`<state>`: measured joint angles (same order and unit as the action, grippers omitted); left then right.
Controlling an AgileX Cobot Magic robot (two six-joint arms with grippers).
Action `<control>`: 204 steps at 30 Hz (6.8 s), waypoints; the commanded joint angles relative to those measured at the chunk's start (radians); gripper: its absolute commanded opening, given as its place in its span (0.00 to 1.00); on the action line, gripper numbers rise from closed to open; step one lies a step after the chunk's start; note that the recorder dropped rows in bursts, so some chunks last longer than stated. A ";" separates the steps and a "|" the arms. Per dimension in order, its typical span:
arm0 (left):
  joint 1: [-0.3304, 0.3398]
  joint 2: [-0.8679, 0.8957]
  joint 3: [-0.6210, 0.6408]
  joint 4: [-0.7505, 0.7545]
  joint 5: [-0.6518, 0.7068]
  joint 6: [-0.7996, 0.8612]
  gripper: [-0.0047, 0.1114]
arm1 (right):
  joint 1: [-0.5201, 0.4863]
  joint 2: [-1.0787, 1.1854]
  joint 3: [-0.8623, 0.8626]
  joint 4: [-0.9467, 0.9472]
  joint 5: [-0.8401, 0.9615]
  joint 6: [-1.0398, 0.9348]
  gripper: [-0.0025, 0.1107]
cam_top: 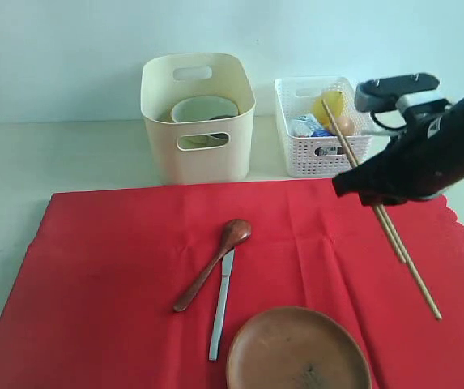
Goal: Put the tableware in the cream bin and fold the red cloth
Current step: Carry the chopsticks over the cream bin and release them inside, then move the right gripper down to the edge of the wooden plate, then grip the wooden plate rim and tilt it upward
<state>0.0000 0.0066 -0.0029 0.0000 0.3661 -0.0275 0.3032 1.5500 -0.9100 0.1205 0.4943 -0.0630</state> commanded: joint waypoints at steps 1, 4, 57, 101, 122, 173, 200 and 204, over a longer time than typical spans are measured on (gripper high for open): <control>-0.001 -0.007 0.003 0.000 -0.013 0.004 0.04 | -0.001 -0.059 -0.060 0.231 -0.030 -0.235 0.02; -0.001 -0.007 0.003 0.000 -0.013 0.004 0.04 | -0.001 -0.061 -0.107 0.461 -0.028 -0.445 0.02; -0.001 -0.007 0.003 0.000 -0.013 0.004 0.04 | -0.014 0.846 -1.002 1.624 0.206 -2.040 0.05; -0.001 -0.007 0.003 0.000 -0.013 0.004 0.04 | -0.023 0.498 -0.907 0.378 0.659 -0.353 0.11; -0.001 -0.007 0.003 0.000 -0.013 0.004 0.04 | -0.023 -0.177 -0.179 0.273 0.516 -0.375 0.02; -0.001 -0.007 0.003 0.000 -0.013 0.004 0.04 | -0.023 0.156 0.225 0.488 0.283 -0.365 0.27; -0.001 -0.007 0.003 0.000 -0.013 0.004 0.04 | -0.023 0.220 0.225 0.700 0.291 -0.602 0.27; -0.001 -0.007 0.003 0.000 -0.013 0.004 0.04 | -0.023 0.220 0.225 0.708 0.287 -0.609 0.27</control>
<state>0.0000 0.0066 -0.0029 0.0000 0.3661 -0.0275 0.2851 1.7715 -0.6794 0.8117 0.7795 -0.6482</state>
